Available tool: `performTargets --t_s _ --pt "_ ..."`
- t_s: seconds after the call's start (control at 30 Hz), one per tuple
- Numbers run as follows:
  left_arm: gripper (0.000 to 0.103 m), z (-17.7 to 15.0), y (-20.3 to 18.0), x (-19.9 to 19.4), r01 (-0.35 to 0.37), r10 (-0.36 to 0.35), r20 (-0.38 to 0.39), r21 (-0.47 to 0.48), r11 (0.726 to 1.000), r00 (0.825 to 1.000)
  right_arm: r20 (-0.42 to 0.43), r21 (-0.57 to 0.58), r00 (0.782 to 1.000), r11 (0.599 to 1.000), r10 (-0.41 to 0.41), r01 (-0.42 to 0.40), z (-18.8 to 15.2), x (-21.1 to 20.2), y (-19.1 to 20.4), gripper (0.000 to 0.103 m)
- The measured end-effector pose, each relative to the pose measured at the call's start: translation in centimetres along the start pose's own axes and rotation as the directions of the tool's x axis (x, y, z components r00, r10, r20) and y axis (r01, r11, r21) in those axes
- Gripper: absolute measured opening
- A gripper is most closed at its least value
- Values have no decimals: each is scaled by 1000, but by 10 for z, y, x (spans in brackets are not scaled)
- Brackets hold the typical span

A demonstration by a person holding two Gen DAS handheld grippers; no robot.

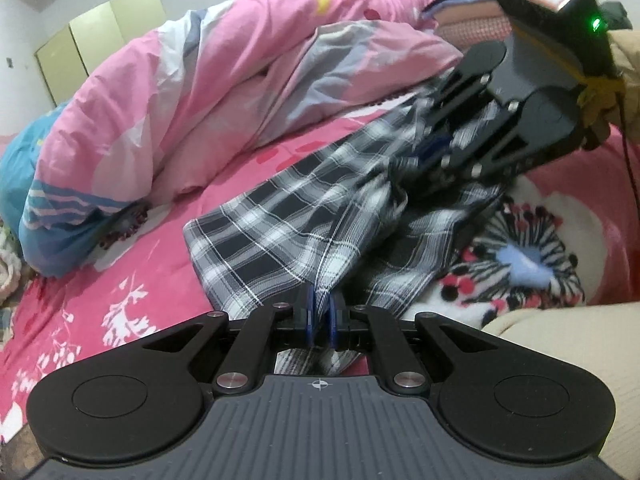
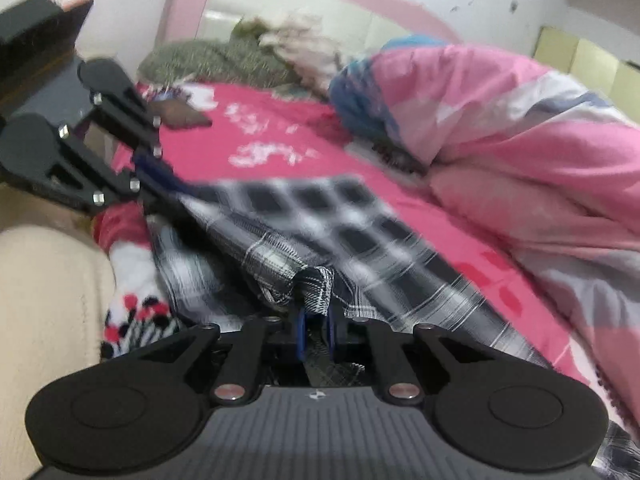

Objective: Fold clothes

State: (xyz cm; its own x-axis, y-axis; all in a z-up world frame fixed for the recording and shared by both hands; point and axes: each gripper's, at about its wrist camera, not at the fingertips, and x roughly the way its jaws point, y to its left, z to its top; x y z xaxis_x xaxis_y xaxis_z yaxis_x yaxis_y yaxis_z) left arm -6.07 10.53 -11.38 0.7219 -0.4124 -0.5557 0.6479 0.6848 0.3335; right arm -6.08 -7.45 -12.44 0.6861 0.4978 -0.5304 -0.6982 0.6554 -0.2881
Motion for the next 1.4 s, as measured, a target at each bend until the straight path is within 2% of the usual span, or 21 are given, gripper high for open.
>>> performTargets --t_s 0.13,0.27,0.43,0.53,0.6,0.7,0.87,1.03,1.13,1.2,1.23,1.27,1.33,1.4 --pt "6 -2 -1 4 35 -35 -37 6 999 999 -28 3 1000 1000 15 -15 -9 0 7 9" --pt "8 -2 -3 3 39 -39 -50 1 999 998 -27 -70 1000 998 -11 9 -20 -1 20 10" --pt "12 -4 2 -10 35 -37 -53 -35 999 998 -45 -37 999 999 16 -17 -17 -13 12 12" --pt "14 -9 7 -24 10 -14 -43 -83 997 999 -37 63 998 996 59 -57 -10 -27 -3 15" --pt "14 -12 11 -35 7 -11 -26 -135 991 1000 31 199 994 973 109 -113 -1 -42 -21 15" --pt "14 -17 19 -48 3 -2 7 -225 974 1000 141 358 979 914 148 -190 11 -47 -41 15" --pt "14 -16 32 -45 -43 58 32 -346 937 998 93 470 991 872 101 -133 17 -11 -45 15" --pt "14 -15 46 -37 -48 86 64 -455 889 994 -27 592 988 799 151 -106 -21 17 -34 15" --pt "15 -10 50 -30 -35 82 75 -483 875 994 -1 624 989 773 146 -114 -26 6 -35 15" --pt "22 -4 50 -26 -32 82 80 -499 866 993 11 628 993 772 119 -100 -21 -3 -39 15" --pt "33 0 50 -24 -33 87 83 -509 860 993 32 629 995 772 95 -94 -19 -8 -41 15" --pt "40 3 48 -23 -32 91 89 -518 855 992 56 635 996 767 72 -91 -19 -12 -43 15" --pt "40 9 44 -21 -22 90 102 -535 845 991 85 663 996 744 37 -84 -23 -17 -47 15" --pt "41 14 40 -16 -7 74 99 -550 835 992 54 701 997 710 46 -71 -37 -12 -48 15"
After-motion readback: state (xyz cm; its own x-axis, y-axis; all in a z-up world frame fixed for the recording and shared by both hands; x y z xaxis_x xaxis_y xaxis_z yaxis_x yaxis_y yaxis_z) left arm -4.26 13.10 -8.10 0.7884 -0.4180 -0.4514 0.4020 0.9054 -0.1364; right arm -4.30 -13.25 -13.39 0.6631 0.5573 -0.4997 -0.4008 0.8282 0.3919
